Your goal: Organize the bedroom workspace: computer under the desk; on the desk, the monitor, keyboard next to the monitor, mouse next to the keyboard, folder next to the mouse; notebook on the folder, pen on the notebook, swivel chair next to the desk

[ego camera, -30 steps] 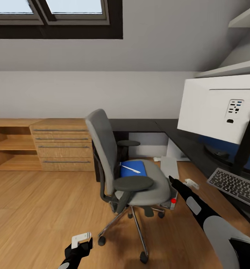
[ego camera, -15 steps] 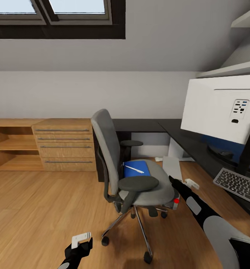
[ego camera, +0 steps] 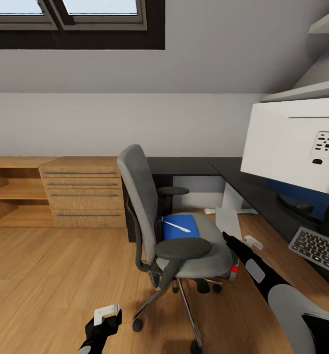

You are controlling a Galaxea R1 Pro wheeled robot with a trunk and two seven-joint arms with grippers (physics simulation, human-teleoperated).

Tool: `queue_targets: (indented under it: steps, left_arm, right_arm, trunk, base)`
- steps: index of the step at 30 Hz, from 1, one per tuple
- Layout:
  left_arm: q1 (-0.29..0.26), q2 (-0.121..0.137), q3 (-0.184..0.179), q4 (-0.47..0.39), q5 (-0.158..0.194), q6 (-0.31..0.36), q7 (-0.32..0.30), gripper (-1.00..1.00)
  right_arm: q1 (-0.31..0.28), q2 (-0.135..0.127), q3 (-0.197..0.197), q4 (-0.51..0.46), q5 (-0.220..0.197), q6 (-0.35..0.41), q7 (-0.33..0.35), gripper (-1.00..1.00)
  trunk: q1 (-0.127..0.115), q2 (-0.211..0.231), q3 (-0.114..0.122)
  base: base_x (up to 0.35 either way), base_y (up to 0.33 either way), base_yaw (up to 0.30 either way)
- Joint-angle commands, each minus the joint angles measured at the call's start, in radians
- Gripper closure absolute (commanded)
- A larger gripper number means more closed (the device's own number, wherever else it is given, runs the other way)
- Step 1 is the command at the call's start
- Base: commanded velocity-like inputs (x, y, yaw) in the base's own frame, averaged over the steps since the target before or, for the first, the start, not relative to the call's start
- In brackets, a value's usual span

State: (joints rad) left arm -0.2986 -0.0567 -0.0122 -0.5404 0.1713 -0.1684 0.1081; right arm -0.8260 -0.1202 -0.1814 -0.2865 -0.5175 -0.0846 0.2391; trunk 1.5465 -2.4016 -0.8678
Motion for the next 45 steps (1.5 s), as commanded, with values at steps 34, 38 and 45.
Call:
queue_targets:
  steps: [34,38,45]
  left_arm:
    - [-0.001,-0.003,-0.002,0.0,0.008,-0.003,0.01,-1.0]
    - [-0.001,-0.003,-0.002,0.0,0.008,-0.003,0.01,-1.0]
    - [-0.001,-0.003,-0.002,0.0,0.008,-0.003,0.01,-1.0]
  right_arm:
    - [-0.001,-0.006,-0.005,-0.003,-0.059,0.127,0.005,-1.0]
    - [-0.001,-0.006,-0.003,-0.004,-0.061,0.125,0.005,-1.0]
    - [-0.001,-0.004,-0.005,-0.005,-0.062,0.126,0.005,-1.0]
  trunk:
    - [0.056,-0.1,-0.064]
    - [0.056,-0.1,-0.064]
    - [0.056,-0.1,-0.064]
  base:
    - [0.004,0.0,0.0]
    - [0.0,0.0,0.0]
    - [0.0,0.0,0.0]
